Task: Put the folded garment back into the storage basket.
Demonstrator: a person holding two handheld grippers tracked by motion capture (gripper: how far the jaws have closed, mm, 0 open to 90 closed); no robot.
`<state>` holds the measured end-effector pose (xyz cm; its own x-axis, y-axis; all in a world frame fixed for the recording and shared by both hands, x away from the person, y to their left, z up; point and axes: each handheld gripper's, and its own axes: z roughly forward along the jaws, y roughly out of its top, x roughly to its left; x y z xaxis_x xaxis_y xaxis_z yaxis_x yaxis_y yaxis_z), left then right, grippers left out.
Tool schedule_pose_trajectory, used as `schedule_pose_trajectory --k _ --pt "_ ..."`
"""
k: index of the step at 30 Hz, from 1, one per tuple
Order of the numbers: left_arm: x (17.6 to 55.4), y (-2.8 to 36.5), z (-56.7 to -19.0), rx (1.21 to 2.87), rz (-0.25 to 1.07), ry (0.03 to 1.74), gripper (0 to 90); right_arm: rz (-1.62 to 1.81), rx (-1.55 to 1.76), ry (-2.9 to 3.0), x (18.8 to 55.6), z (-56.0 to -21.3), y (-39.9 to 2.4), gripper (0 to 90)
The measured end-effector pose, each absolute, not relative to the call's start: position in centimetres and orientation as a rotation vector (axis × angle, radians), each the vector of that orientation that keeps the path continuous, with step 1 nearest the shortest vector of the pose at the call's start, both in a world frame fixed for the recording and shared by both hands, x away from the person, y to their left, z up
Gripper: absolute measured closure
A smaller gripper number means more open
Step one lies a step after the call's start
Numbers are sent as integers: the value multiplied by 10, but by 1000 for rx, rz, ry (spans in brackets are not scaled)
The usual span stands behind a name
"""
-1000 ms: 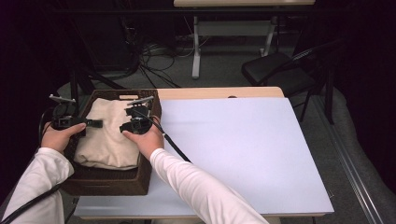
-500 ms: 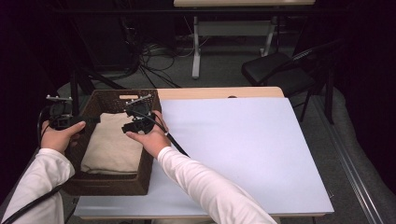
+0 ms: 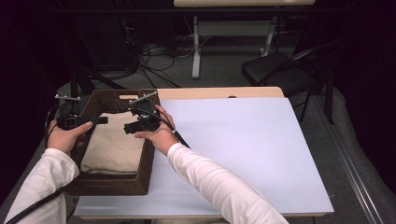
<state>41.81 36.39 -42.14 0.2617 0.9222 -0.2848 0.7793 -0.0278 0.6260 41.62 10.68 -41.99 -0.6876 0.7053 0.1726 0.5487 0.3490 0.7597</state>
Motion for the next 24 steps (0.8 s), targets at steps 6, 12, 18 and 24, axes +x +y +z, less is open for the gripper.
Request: schedule_pose_trajectory --k 6,12,18,24 --pt "415 350 -418 1832 278 1518 165 1297 1077 2435 410 -407 90 24" --pt "411 330 -411 1888 339 1478 50 1260 1017 2424 407 -399 73 0" --pt "407 311 -403 1901 360 1430 3 1241 973 2397 404 -392 54 0" --pt "402 293 -391 1889 371 1384 3 1231 951 2357 401 -383 31 0"
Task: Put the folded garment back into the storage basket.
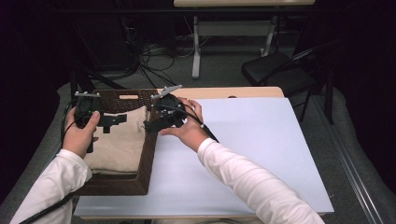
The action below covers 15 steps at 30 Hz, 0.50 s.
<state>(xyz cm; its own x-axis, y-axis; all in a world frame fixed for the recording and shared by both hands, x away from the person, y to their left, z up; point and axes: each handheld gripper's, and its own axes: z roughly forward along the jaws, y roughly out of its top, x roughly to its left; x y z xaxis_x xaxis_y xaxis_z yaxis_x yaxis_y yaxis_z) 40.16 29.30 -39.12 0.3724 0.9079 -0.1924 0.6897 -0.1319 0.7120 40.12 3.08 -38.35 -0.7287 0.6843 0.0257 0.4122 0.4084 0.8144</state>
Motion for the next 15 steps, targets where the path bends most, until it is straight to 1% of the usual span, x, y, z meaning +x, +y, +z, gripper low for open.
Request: schedule_pose_trajectory --k 1,4,15 --pt "401 290 -389 1888 362 1379 3 1212 931 2338 399 -381 22 0" --pt "399 283 -385 1880 329 1357 3 1194 910 2316 397 -379 13 0" --pt "393 251 -379 1918 344 1247 3 1187 980 2288 391 -379 -44 0"
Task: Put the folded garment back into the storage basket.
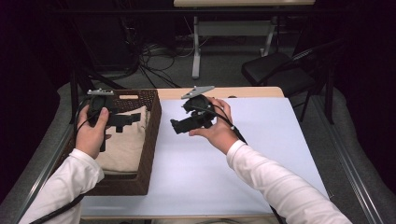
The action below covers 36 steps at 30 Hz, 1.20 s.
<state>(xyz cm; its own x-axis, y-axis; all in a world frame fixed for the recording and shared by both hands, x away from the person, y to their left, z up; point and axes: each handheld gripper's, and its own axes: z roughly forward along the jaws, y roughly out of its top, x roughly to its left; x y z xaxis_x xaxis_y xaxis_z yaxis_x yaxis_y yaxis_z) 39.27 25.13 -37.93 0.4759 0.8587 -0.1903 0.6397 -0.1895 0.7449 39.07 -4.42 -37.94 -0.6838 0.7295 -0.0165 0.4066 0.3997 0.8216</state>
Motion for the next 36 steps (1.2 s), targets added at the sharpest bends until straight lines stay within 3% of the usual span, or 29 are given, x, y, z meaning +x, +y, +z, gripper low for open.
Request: schedule_pose_trajectory --k 15,36 --pt "386 212 -384 1977 337 1136 3 1158 1109 2183 376 -389 -146 0" --pt "382 168 -396 1977 306 1071 3 1147 1226 2074 349 -398 -233 0"
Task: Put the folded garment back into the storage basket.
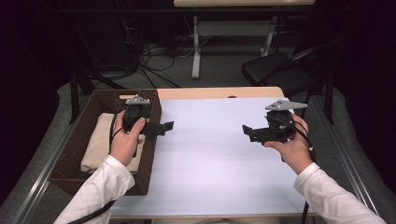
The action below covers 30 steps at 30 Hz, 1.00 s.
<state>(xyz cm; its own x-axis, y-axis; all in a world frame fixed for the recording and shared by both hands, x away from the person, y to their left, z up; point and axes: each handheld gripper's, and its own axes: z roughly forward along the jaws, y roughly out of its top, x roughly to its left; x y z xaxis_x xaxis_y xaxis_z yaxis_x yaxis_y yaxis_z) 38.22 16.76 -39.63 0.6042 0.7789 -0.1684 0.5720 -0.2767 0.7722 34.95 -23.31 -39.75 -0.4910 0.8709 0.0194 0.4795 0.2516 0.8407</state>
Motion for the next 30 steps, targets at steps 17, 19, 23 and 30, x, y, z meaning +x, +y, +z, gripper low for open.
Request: schedule_pose_trajectory --k 17,19,23,30 --pt "373 145 -411 1946 262 1011 3 1139 1248 2050 336 -409 -260 0" --pt "369 141 -413 1959 251 996 3 1140 1250 2045 334 -413 -263 0" --pt "362 134 -418 1966 251 960 3 1151 1268 2029 328 -421 -268 0" --pt "351 127 -433 1970 249 913 3 1140 1294 1996 317 -441 -282 0"
